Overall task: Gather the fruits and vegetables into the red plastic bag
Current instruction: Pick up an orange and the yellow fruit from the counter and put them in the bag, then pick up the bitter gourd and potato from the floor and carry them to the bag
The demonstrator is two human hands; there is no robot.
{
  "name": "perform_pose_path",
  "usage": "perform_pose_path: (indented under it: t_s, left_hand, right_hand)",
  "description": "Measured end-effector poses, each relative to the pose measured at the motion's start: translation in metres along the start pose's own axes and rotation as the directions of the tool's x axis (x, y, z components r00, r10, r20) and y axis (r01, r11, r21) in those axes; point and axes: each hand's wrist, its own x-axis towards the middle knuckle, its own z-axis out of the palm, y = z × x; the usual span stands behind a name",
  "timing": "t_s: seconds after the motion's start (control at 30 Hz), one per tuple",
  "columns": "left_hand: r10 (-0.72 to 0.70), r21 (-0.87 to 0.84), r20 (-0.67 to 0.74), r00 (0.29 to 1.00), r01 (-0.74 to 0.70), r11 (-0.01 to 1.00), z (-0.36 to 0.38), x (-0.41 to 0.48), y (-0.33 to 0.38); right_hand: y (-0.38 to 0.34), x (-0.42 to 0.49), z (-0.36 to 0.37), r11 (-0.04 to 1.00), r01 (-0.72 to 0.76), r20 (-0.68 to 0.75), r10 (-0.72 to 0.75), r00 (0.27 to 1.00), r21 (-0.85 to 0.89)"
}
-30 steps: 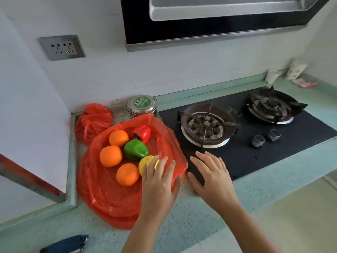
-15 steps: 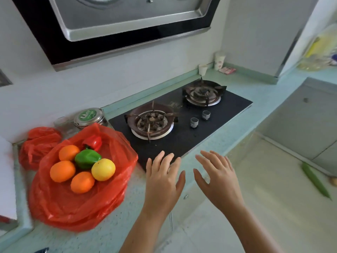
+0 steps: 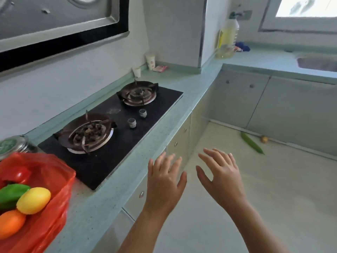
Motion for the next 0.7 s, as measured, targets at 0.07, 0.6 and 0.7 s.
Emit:
perform_pose_path:
  t_s: [0.07, 0.6, 0.7]
  left_hand:
    - [0.041, -0.026, 0.028, 0.999, -0.041, 0.999, 0.01, 0.006, 0.016]
    - [0.285, -0.321, 0.092, 0.954, -0.242, 0.915, 0.129, 0.098, 0.11]
    - [0.318, -0.364, 0.089, 0.944, -0.266, 0.892, 0.158, 0.134, 0.117]
  right_hand:
    - [0.017, -0.007, -0.011, 0.998, -0.049, -0.027, 0.048, 0.999, -0.036]
    - [0.15, -0.007, -0.055, 0.881, -0.413, -0.248, 0.356, 0.901, -0.232]
    - [0.177, 0.02, -0.053, 0.858, -0.444, -0.27, 0.378, 0.886, -0.257]
